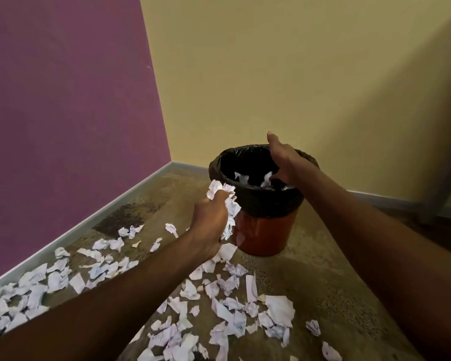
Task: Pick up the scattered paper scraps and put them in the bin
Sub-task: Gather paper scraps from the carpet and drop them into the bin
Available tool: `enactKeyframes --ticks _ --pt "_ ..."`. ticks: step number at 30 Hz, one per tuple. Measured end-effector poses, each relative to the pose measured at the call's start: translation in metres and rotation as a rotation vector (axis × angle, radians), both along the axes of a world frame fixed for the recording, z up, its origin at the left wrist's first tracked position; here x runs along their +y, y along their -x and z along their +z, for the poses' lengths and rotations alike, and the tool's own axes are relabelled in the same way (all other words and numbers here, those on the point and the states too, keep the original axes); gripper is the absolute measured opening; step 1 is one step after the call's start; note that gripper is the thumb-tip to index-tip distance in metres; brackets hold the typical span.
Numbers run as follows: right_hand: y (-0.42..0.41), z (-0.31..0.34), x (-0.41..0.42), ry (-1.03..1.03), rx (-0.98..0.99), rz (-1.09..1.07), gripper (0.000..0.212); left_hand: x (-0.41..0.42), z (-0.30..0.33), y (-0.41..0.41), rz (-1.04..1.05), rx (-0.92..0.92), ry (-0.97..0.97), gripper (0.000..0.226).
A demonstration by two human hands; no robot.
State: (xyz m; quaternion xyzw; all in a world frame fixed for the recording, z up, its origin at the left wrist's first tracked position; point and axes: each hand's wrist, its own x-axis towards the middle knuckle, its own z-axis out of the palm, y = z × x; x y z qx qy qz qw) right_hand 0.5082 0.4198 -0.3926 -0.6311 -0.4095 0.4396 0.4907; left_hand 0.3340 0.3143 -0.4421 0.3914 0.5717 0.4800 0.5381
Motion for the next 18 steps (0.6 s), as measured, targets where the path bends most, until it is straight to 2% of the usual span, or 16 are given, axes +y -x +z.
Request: enactKeyframes --ticks 7,10,11,13,15,18 --pt "0.003 0.002 -0.039 -0.177 0.428 -0.175 0.051 0.045 0.036 -0.03 -0.055 -0.022 0.044 0.03" --pt "-0.001 0.0 -0.06 -0.266 0.541 -0.22 0.044 0.07 0.06 -0.051 -0.189 -0.123 0.102 0.02" --pt "-0.002 -0.001 -0.066 -0.288 0.557 -0.231 0.042 0.075 0.069 -0.057 -0.264 -0.192 0.137 0.027" --pt "-0.005 -0.006 -0.077 -0.307 0.553 -0.259 0.036 0.084 0.08 -0.065 -0.327 -0.342 0.19 0.059" --pt "-0.007 -0.009 -0.089 -0.322 0.511 -0.29 0.027 0.084 0.086 -0.067 -0.274 -0.399 0.16 0.08" --pt "-0.008 -0.01 -0.103 -0.326 0.523 -0.321 0.018 0.081 0.077 -0.066 -0.21 -0.446 0.081 0.092"
